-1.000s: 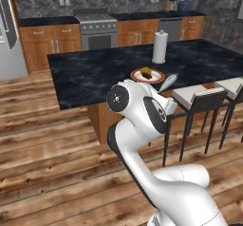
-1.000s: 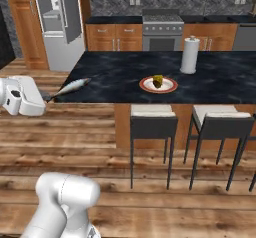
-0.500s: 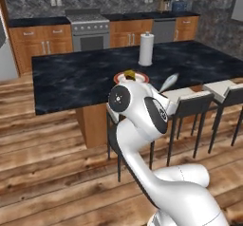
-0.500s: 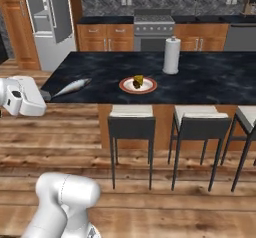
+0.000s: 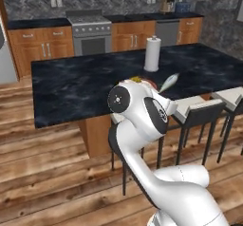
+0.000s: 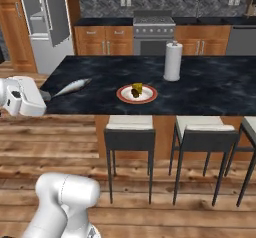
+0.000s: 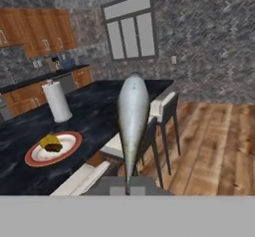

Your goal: Take the cheese, fish, and sweet potato from the fridge and place them on the plate on the dining counter to create an appetizer plate.

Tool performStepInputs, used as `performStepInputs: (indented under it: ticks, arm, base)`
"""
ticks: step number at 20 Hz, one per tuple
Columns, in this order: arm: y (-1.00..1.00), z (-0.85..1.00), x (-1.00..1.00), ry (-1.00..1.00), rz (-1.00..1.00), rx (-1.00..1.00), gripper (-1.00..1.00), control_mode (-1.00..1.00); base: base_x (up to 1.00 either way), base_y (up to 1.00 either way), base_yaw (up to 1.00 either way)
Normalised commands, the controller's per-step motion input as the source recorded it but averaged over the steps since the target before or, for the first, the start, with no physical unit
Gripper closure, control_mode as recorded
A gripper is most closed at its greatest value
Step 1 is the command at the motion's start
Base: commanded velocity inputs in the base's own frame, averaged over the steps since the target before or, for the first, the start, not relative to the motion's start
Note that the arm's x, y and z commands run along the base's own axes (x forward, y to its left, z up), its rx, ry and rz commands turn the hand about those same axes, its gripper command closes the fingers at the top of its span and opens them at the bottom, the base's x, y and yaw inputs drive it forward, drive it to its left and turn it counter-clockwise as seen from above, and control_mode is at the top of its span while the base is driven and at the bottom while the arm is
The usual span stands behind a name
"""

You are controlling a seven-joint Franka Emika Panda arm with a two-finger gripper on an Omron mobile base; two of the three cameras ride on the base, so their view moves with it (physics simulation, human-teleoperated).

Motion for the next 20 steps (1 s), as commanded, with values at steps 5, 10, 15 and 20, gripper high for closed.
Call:
performStepInputs:
  ticks: [5,10,15,20]
  arm:
    - [0.00,0.00,0.00,0.00,0.00,0.00,1.00,1.00]
    - [0.00,0.00,0.00,0.00,0.00,0.00,1.00,1.00]
    - [0.00,0.00,0.00,0.00,0.00,0.00,1.00,1.00]
    - [0.00,0.00,0.00,0.00,0.00,0.00,1.00,1.00]
  base:
    - [0.67,-0.14,0.00]
    - [0.58,-0.33,0.00]
    - [0.43,-0.53,0.00]
    - [0.29,-0.59,0.00]
